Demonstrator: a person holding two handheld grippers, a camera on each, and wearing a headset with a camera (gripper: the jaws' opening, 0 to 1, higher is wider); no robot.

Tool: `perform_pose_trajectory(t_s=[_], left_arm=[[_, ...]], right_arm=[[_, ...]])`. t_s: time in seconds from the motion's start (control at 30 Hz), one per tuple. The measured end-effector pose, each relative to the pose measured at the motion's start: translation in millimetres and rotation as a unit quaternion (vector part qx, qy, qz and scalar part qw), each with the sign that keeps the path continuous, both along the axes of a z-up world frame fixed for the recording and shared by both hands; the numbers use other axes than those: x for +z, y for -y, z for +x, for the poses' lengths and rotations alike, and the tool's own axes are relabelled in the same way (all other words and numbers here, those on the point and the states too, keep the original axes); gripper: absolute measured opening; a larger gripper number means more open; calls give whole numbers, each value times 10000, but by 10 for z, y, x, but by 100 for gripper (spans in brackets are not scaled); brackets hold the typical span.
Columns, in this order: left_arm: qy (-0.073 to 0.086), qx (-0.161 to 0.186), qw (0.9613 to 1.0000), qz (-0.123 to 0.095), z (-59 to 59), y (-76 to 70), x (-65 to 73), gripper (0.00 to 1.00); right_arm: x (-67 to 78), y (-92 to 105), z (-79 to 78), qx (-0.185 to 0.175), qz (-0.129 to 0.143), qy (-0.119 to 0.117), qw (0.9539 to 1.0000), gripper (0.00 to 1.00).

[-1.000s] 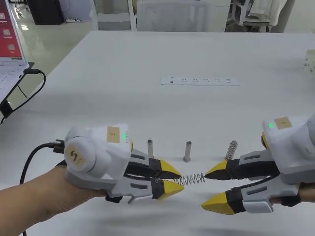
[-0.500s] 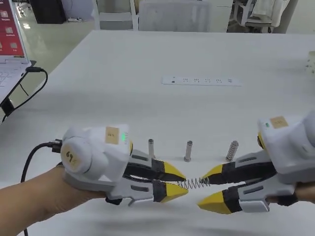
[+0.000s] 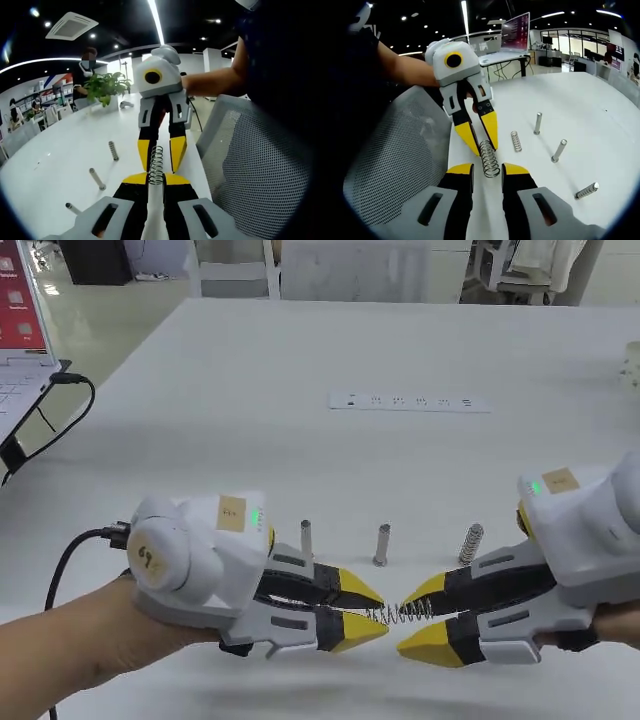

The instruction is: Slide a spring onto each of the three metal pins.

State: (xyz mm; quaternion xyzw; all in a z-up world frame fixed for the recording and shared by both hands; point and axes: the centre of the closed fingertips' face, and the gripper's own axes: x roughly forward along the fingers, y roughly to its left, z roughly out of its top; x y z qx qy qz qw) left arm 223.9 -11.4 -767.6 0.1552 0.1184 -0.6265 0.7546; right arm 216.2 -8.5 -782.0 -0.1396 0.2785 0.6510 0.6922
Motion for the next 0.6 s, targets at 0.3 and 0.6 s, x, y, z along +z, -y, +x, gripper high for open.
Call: perform_pose_trajectory(t_s=[0.3, 0.6], left_arm=[[6, -28, 10000, -1, -11, 24, -4, 2], [12, -43, 10000, 17, -18, 35, -18, 2]], right_arm=[[-2, -19, -15, 41, -53, -19, 10000, 17], [-2, -10, -13, 40, -104, -20, 9999, 13]])
